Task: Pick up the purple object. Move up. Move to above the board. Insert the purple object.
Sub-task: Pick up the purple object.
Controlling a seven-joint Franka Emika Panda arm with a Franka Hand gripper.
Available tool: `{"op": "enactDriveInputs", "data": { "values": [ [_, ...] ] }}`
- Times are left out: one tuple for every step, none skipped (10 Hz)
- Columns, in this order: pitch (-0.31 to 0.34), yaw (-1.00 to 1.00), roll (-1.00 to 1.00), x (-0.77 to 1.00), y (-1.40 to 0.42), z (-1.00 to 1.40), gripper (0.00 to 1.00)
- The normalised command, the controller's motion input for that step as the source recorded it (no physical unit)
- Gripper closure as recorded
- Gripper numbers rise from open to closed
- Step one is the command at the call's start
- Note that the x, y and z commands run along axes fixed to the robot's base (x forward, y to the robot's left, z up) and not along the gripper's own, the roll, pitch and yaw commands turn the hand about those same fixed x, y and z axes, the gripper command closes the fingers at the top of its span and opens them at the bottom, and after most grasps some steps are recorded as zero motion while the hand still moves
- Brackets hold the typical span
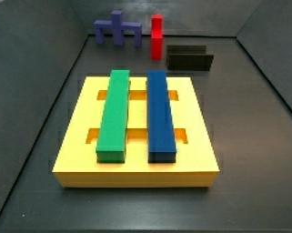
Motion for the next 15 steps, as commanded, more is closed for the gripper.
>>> {"op": "enactDriveInputs", "data": {
  "values": [
    [-0.047, 0.0, -0.02, 0.0, 0.0, -0.03, 0.0],
    [-0.05, 0.0, -0.02, 0.0, 0.0, -0.03, 0.0],
    [-0.053, 0.0, -0.02, 0.0, 0.0, -0.03, 0.0],
    [-0.057, 0.0, -0.02, 0.0, 0.0, -0.03, 0.0],
    [-0.053, 0.0, -0.02, 0.0, 0.0, -0.02, 0.0],
    [-0.05, 0.0, -0.02, 0.0, 0.0, -0.01, 0.0],
    [-0.026, 0.0, -0.01, 0.0, 0.0, 0.0, 0.0],
    [-0.006, 0.0, 0.0, 0.0, 0.0, -0.01, 0.0],
    [0.0, 0.0, -0.01, 0.0, 0.02, 0.0, 0.0],
    [0.0, 0.0, -0.01, 0.0, 0.12, 0.0, 0.0],
    [0.026, 0.0, 0.0, 0.04, 0.31, 0.0, 0.0],
    [0.051, -0.03, 0.0, 0.07, 0.47, 0.0, 0.0],
    [0.049, -0.09, 0.0, 0.0, 0.52, 0.0, 0.0],
    [0.049, -0.13, 0.0, 0.0, 0.42, 0.0, 0.0],
    [0.0, -0.19, -0.01, -0.24, 0.56, -0.09, 0.0]
  ]
}}
